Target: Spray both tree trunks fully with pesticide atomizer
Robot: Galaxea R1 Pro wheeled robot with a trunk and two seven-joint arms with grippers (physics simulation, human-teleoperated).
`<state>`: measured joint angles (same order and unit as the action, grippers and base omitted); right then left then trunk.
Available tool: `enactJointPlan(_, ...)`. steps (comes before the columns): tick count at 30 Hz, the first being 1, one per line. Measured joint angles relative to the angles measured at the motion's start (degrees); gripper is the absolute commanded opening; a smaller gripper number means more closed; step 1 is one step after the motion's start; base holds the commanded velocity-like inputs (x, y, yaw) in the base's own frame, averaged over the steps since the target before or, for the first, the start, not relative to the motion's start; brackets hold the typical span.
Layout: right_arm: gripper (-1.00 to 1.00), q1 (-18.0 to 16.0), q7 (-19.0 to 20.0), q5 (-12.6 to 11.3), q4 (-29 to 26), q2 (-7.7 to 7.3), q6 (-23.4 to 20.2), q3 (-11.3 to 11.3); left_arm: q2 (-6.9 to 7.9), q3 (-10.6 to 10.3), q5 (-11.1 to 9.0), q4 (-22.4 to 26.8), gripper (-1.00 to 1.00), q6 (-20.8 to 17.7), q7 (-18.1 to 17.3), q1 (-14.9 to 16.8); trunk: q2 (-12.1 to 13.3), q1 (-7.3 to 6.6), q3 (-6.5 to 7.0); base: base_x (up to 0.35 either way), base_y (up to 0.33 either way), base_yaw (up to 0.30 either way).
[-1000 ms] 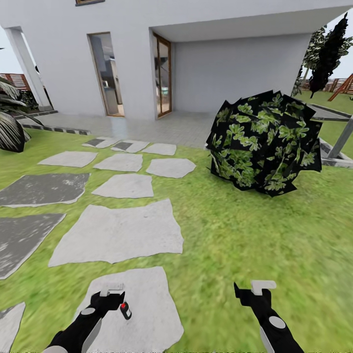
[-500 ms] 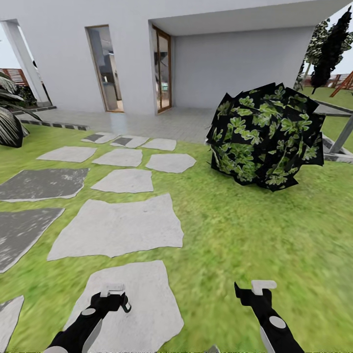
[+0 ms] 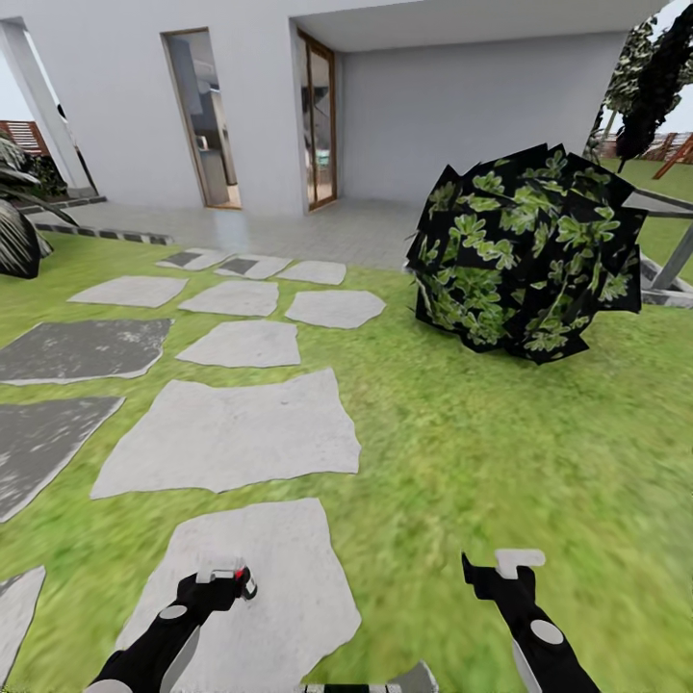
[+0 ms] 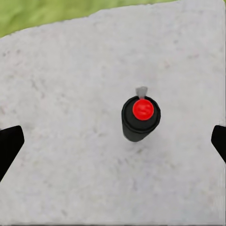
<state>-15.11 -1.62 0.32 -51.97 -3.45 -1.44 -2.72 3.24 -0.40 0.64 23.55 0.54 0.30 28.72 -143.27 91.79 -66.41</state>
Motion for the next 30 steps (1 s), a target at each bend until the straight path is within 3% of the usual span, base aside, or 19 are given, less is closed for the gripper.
enactJointPlan(12, 1.0, 0.0, 0.02, 0.07, 0.28, 0.03, 0.13, 0.29, -0.27, -0.29, 0.08, 0.03, 1.0, 0.83, 0.25, -0.43, -0.16, 0.31, -2.66, 0.0, 0.0, -0.004)
enactJointPlan(15, 1.0, 0.0, 0.06, 0.07, 0.37, 0.03, 0.16, 0.3, -0.45, -0.34, 0.17, -0.5, 1.0, 5.49, 0.26, -0.54, -0.2, 0.39, -3.33, 0.0, 0.0, -0.059)
enactJointPlan(18, 1.0, 0.01, 0.09, 0.07, 0.41, 0.03, 0.21, 0.27, -0.51, -0.32, 0.22, -0.82, 1.0, 7.45, 0.26, -0.53, -0.24, 0.46, -4.07, 0.0, 0.0, -0.101)
enactJointPlan(30, 1.0, 0.0, 0.05, 0.07, 0.43, 0.11, 0.15, 0.3, -0.44, -0.32, 0.22, -0.96, 1.0, 8.11, 0.26, -0.44, -0.4, 0.77, -7.54, 0.0, 0.0, -0.151)
